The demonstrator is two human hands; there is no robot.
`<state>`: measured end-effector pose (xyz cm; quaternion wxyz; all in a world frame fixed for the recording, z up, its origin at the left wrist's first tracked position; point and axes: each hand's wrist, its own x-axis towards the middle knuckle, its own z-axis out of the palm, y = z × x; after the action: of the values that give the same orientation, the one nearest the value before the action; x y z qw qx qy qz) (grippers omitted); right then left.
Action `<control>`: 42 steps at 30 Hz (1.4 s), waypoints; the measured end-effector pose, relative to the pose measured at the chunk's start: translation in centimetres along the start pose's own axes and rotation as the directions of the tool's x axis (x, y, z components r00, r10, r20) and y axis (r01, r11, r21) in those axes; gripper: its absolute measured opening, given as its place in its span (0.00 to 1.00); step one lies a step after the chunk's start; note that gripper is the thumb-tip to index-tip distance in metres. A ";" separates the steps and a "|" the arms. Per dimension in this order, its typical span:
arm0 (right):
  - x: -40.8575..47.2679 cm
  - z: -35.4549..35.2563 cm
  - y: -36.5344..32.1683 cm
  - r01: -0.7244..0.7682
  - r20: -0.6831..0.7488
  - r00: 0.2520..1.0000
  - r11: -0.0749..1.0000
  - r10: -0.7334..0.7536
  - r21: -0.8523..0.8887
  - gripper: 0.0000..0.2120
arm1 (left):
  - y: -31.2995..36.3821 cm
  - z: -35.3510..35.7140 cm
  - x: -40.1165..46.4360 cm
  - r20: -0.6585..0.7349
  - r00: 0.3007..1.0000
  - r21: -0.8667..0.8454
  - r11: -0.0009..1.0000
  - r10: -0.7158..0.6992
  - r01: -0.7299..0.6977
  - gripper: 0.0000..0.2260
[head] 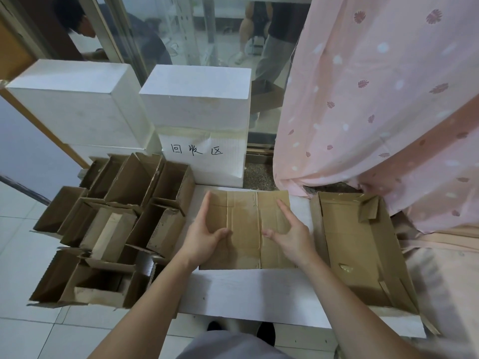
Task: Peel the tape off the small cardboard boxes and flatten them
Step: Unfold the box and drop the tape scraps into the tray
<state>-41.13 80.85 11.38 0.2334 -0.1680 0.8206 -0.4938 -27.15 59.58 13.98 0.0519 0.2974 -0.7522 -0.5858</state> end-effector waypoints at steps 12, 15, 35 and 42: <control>0.5 3.0 5.4 -0.174 0.028 0.983 0.969 0.181 -0.178 0.37 | -6.3 3.8 2.9 -0.010 0.986 0.233 0.958 -0.169 0.166 0.43; 0.5 4.2 7.3 -0.244 0.043 0.964 0.939 0.262 -0.243 0.36 | -8.8 4.9 3.3 0.014 0.976 0.374 0.907 -0.216 0.195 0.43; -0.8 10.0 13.9 0.251 0.455 0.854 0.566 0.252 -0.785 0.32 | -18.2 9.6 2.5 0.308 0.931 0.816 0.557 -0.195 -0.153 0.26; 6.3 10.0 14.0 0.247 0.463 0.844 0.568 0.272 -0.785 0.37 | -17.9 8.6 10.1 0.345 0.920 0.844 0.490 -0.187 -0.217 0.32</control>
<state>-41.55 76.70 -6.44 0.3511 -0.3814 0.8550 0.0150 -32.19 59.28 -7.71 -0.2518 0.1521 -0.9403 -0.1710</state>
